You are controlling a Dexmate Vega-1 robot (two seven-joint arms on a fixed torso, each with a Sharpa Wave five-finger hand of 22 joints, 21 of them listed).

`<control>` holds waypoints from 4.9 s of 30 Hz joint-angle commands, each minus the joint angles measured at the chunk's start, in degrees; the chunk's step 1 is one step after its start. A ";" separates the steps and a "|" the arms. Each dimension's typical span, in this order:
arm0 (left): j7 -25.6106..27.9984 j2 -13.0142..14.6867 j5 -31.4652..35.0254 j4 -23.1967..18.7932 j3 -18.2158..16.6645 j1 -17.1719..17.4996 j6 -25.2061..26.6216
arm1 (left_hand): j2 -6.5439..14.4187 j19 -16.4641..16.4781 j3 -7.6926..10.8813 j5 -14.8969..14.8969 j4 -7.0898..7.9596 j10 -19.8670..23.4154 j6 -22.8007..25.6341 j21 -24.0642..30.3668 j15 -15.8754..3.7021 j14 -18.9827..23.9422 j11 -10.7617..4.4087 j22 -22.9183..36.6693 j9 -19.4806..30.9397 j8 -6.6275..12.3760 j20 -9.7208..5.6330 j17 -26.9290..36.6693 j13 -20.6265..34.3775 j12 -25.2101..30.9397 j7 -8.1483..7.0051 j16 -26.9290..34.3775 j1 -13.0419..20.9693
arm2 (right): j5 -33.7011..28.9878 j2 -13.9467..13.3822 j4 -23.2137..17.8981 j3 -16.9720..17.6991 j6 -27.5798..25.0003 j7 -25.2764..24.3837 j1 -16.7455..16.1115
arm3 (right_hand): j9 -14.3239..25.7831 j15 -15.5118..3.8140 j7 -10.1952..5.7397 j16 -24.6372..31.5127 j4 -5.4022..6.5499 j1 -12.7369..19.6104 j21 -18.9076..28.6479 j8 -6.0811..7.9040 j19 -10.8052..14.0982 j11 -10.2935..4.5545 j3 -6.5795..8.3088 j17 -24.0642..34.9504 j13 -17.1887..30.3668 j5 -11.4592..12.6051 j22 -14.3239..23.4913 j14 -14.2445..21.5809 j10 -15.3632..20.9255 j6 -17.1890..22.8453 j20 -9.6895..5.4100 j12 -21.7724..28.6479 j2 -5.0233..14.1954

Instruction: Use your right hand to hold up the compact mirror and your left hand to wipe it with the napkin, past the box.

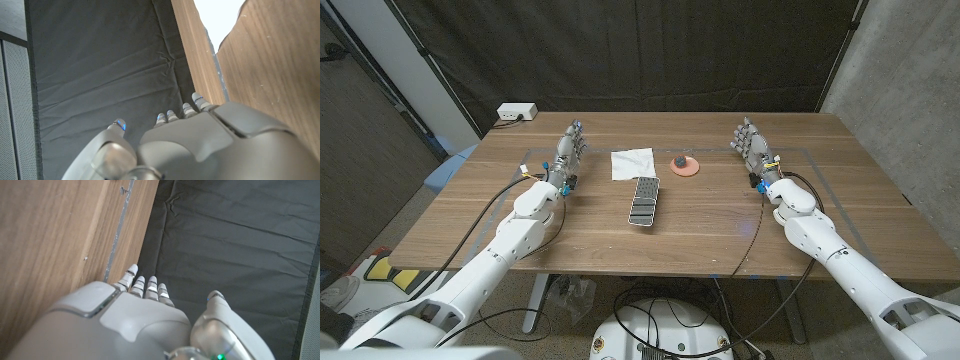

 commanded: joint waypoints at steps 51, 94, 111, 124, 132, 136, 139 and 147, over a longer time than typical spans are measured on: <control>-13.78 -12.73 16.04 4.32 -15.25 -0.46 3.30 | -0.18 3.96 7.27 -4.58 -6.49 11.29 9.53 -0.03 -1.46 8.70 3.96 0.55 1.02 2.21 3.23 0.82 1.24 -0.69 1.64 -1.77 13.32 | -3.65 8.57 -31.09 20.81 -25.12 10.28 -21.89 | 0.90 3.77 -1.68 1.63 -2.94 8.14 -2.14 2.29 8.24 3.86 5.09 1.19 0.49 0.04 0.58 12.94 9.49 9.74 4.38 1.38 2.30; -19.14 -13.06 14.70 6.01 -15.00 -0.60 1.33 | -0.05 4.04 7.24 -5.00 -6.25 11.31 9.88 -0.18 -1.48 8.55 3.99 0.59 0.97 1.72 3.39 0.74 1.23 -0.59 1.60 -1.63 13.19 | 16.13 -4.15 -52.21 26.79 -56.89 12.88 -32.03 | 0.78 5.38 1.48 2.74 1.46 5.12 0.39 2.75 16.52 7.54 6.67 1.51 0.48 0.07 0.83 24.54 21.33 17.33 4.63 3.77 3.00; -20.38 -13.90 15.10 11.39 -15.15 -3.73 0.18 | -0.01 4.05 7.24 -5.10 -6.17 11.20 9.93 -0.25 -1.43 8.46 4.16 0.60 0.97 1.51 3.50 0.72 1.22 -0.61 1.65 -1.62 13.17 | 24.56 -6.77 -46.17 24.16 -73.08 16.22 -24.56 | 0.78 5.81 2.89 2.82 3.39 3.78 1.41 2.51 18.43 9.21 6.96 1.55 0.49 -0.07 1.11 26.57 23.08 18.40 5.21 3.76 3.15; -20.78 -14.79 15.80 13.43 -15.17 -4.86 0.00 | 0.04 4.06 7.25 -5.15 -6.12 11.15 10.02 -0.30 -1.44 8.42 4.10 0.60 0.97 1.39 3.33 0.70 1.22 -0.60 1.66 -1.62 13.16 | 29.25 -1.76 -41.06 21.57 -78.03 16.83 -21.95 | 0.77 5.41 3.16 2.77 4.11 3.37 1.81 2.62 18.91 9.01 7.24 1.48 0.50 -0.06 1.24 27.47 24.04 19.55 5.17 3.72 3.02; -20.26 -14.90 16.11 12.52 -15.37 -4.25 0.38 | 0.05 4.06 7.25 -5.18 -6.10 11.15 10.05 -0.34 -1.39 8.40 4.01 0.61 0.97 1.31 3.38 0.70 1.22 -0.59 1.71 -1.61 13.17 | 28.69 -0.80 -39.60 19.90 -79.13 16.92 -21.35 | 0.76 5.20 3.14 2.67 4.33 3.33 1.98 2.72 19.07 8.68 7.51 1.41 0.49 -0.02 1.29 27.88 24.33 20.30 4.96 3.58 2.92; -19.90 -14.87 16.24 11.77 -15.43 -3.87 0.66 | 0.05 4.08 7.26 -5.19 -6.09 11.10 10.07 -0.34 -1.43 8.39 4.04 0.61 0.97 1.27 3.35 0.70 1.22 -0.61 1.66 -1.61 13.17 | 27.43 -1.58 -39.39 18.56 -79.99 17.15 -20.62 | 0.75 5.03 3.13 2.40 4.31 3.42 1.96 2.62 18.87 8.59 7.66 1.35 0.49 0.01 1.31 27.60 24.20 20.31 4.88 3.39 2.78; -19.72 -14.83 16.31 11.27 -15.44 -3.65 0.85 | 0.06 4.07 7.26 -5.20 -6.08 11.14 10.07 -0.36 -1.42 8.37 4.10 0.61 0.97 1.25 3.40 0.69 1.22 -0.59 1.70 -1.61 13.17 | 26.27 -1.99 -39.13 17.40 -79.85 17.93 -20.09 | 0.75 4.78 2.93 0.97 4.17 3.76 1.44 2.17 17.09 8.39 8.13 1.21 0.50 0.06 1.30 25.00 22.53 19.92 4.43 2.31 2.40; -19.18 -14.67 16.44 10.10 -15.42 -3.13 1.58 | 0.08 4.12 7.26 -5.23 -6.05 11.12 10.08 -0.38 -1.45 8.39 4.07 0.61 0.97 1.17 3.35 0.69 1.22 -0.58 1.70 -1.59 13.16 | 23.91 -1.32 -39.31 16.00 -78.43 18.32 -20.08 | 0.78 4.89 2.90 -0.98 3.29 4.77 1.03 1.33 15.65 8.40 8.85 1.03 0.53 0.15 1.23 19.56 22.02 18.62 3.57 1.60 1.71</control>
